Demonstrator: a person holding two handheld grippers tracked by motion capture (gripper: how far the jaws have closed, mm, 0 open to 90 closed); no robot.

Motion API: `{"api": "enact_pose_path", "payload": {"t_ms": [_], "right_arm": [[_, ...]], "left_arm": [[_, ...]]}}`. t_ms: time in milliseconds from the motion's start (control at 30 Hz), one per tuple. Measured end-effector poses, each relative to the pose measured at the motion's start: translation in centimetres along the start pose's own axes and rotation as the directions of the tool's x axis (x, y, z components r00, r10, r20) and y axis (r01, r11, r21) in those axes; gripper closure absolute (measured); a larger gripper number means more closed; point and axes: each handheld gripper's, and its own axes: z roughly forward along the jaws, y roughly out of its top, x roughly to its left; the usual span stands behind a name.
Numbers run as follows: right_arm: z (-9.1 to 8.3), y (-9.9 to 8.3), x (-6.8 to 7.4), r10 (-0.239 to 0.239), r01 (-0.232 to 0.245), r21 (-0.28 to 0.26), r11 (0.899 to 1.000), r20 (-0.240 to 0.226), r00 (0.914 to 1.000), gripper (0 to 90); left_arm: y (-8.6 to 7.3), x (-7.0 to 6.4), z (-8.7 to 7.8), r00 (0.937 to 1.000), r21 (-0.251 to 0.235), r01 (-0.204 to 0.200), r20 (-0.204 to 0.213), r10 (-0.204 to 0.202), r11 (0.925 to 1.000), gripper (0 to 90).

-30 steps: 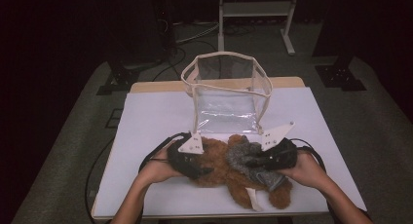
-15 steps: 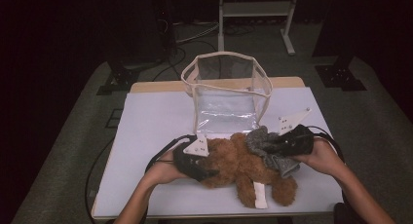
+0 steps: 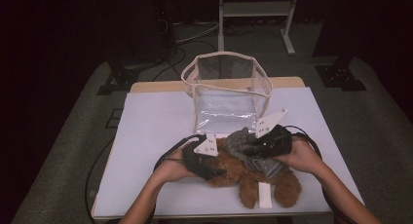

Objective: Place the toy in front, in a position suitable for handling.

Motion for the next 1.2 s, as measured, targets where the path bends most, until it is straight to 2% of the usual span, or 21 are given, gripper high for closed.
{"api": "enact_pose_path", "payload": {"t_ms": [133, 233, 400, 467, 500, 633, 767, 833, 933, 1033, 1100, 1200], "right_arm": [[-1.2, -1.3, -0.9, 0.052, -0.052, -0.018, 0.998, -0.012, 0.9986, 78.5], [-1.6, -1.0, -1.2, 0.064, -0.064, -0.008, 0.998, -0.009, 0.9979, 78.5], [0.2, 1.5, -2.1, 0.029, -0.029, 0.045, 0.999, 0.002, 0.9996, 78.4], [0.9, 2.0, -2.8, 0.028, -0.028, 0.060, 0.998, 0.000, 0.9996, 78.4], [1.3, 2.0, -3.2, 0.046, -0.046, 0.063, 0.997, -0.004, 0.9989, 78.4], [1.1, 0.8, -4.3, 0.099, -0.099, 0.053, 0.994, -0.003, 0.9951, 78.4], [-1.1, -1.3, -4.5, 0.132, -0.134, 0.042, 0.990, 0.041, 0.9904, 78.4], [-2.2, -1.9, -4.0, 0.138, -0.141, 0.036, 0.989, 0.059, 0.9886, 78.4], [-3.2, -1.7, -2.9, 0.126, -0.127, 0.016, 0.992, 0.058, 0.9903, 78.4], [-3.3, -0.5, -0.8, 0.067, -0.068, 0.023, 0.997, 0.054, 0.9963, 78.2], [-2.9, 0.6, 1.0, 0.015, -0.016, 0.029, 0.999, 0.029, 0.9995, 78.2], [-2.2, 1.1, 2.5, -0.031, 0.030, 0.045, 0.999, 0.016, 0.9994, 78.2]], "left_arm": [[-0.5, 0.0, -0.5, 1.0000, -0.012, 0.006, -0.003, -0.006, 0.9999, 33.8], [-0.4, 0.0, -0.4, 1.0000, -0.006, 0.001, -0.005, -0.001, 1.0000, 34.2], [-0.4, -0.5, -0.3, 0.9997, 0.005, -0.026, -0.004, 0.026, 0.9997, 34.2], [-0.5, -0.6, -0.2, 0.9997, -0.006, -0.023, 0.003, 0.023, 0.9997, 33.9], [-0.6, -0.7, -0.2, 0.9995, -0.003, -0.030, 0.003, 0.030, 0.9995, 33.8], [-0.8, -0.9, -0.4, 0.9995, -0.008, -0.027, 0.014, 0.027, 0.9996, 33.9], [-0.7, -0.9, -0.3, 0.9992, -0.004, -0.038, 0.013, 0.038, 0.9993, 34.3], [-0.7, -0.7, -0.2, 0.9995, -0.004, -0.032, 0.004, 0.032, 0.9995, 34.3], [-0.4, -0.4, -0.1, 0.9993, 0.006, -0.036, -0.001, 0.036, 0.9993, 34.4], [-0.3, -0.1, 0.1, 0.9999, -0.001, -0.014, -0.004, 0.014, 0.9999, 34.4], [-0.5, 0.1, 0.1, 1.0000, -0.016, 0.005, -0.006, -0.005, 0.9999, 34.4], [-0.7, 0.3, 0.0, 0.9997, -0.023, 0.010, -0.020, -0.011, 0.9997, 34.4]]}}
